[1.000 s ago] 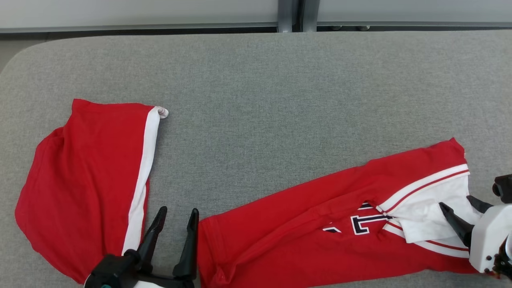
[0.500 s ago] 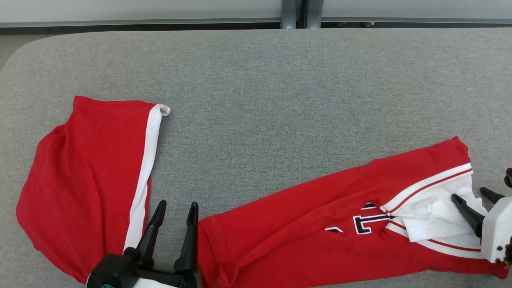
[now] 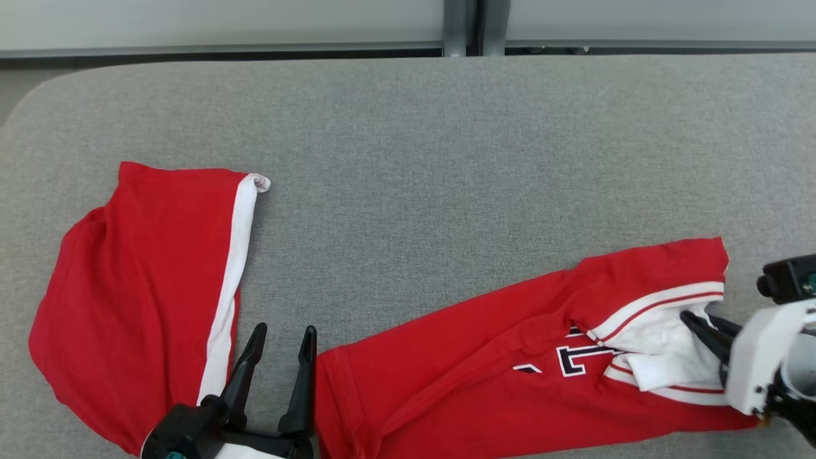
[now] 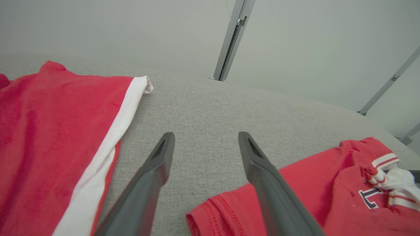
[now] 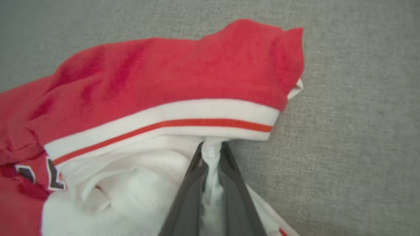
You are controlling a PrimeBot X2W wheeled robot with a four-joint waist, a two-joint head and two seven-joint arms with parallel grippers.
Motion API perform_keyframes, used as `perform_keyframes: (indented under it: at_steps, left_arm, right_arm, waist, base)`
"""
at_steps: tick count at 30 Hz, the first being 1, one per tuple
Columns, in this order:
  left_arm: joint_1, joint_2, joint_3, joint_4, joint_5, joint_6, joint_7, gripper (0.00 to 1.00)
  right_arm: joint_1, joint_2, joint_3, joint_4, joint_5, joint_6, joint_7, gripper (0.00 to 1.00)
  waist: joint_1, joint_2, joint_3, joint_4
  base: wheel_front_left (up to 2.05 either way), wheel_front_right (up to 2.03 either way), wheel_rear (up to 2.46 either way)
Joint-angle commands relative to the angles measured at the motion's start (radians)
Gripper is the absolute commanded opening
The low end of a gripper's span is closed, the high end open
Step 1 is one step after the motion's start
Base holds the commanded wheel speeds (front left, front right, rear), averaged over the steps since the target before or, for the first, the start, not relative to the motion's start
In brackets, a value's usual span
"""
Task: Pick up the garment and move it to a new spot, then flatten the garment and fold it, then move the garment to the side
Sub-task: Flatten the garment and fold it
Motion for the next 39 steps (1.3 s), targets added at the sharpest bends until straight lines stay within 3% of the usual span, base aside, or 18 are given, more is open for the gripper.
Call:
perform_keyframes:
  at_steps: [1,12,15,19,23,26,34,39]
  left_arm:
    - [0.007,-0.006,0.008,0.006,0.005,-0.009,-0.005,1.00]
    - [0.045,-0.034,0.045,0.036,0.022,-0.038,-0.005,1.00]
    - [0.050,-0.041,0.055,0.041,0.026,-0.044,-0.005,1.00]
    - [0.063,-0.055,0.066,0.050,0.027,-0.047,-0.005,1.00]
    - [0.074,-0.062,0.063,0.066,0.039,-0.054,-0.005,1.00]
    - [0.065,-0.066,0.059,0.075,0.046,-0.057,-0.005,1.00]
    - [0.030,-0.073,0.042,0.098,0.052,-0.064,-0.005,1.00]
    - [0.030,-0.076,0.028,0.115,0.051,-0.069,-0.005,1.00]
  right_arm:
    - [0.023,-0.023,-0.002,0.035,0.046,0.002,-0.008,0.00]
    - [0.073,-0.279,-0.246,0.174,0.177,0.001,-0.053,0.00]
    - [0.090,-0.308,-0.270,0.113,0.195,0.001,-0.032,0.00]
    - [0.117,-0.303,-0.223,-0.109,0.227,0.002,0.004,0.00]
    - [0.133,-0.239,-0.126,-0.315,0.232,0.002,0.034,0.00]
    - [0.132,-0.161,-0.034,-0.383,0.192,0.002,0.036,0.00]
    - [0.082,0.103,0.150,-0.227,0.075,0.002,-0.060,0.00]
    - [0.037,0.188,0.218,-0.109,0.046,0.002,-0.126,0.00]
  waist:
    - [0.0000,-0.0001,-0.021,0.005]
    - [0.0000,-0.0001,-0.085,0.010]
    - [0.0000,-0.0001,-0.096,0.009]
    - [0.0000,-0.0001,-0.115,0.000]
    - [0.0000,-0.0001,-0.134,-0.016]
    - [0.0000,-0.0001,-0.140,-0.020]
    - [0.0000,-0.0001,-0.139,-0.008]
    - [0.0000,-0.0001,-0.136,-0.002]
  base:
    - [0.00,0.00,0.00]
    - [0.00,0.00,0.00]
    - [0.00,0.00,0.00]
    - [0.00,0.00,0.00]
    - [0.00,0.00,0.00]
    - [0.00,0.00,0.00]
    - [0.00,0.00,0.00]
    - [0.00,0.00,0.00]
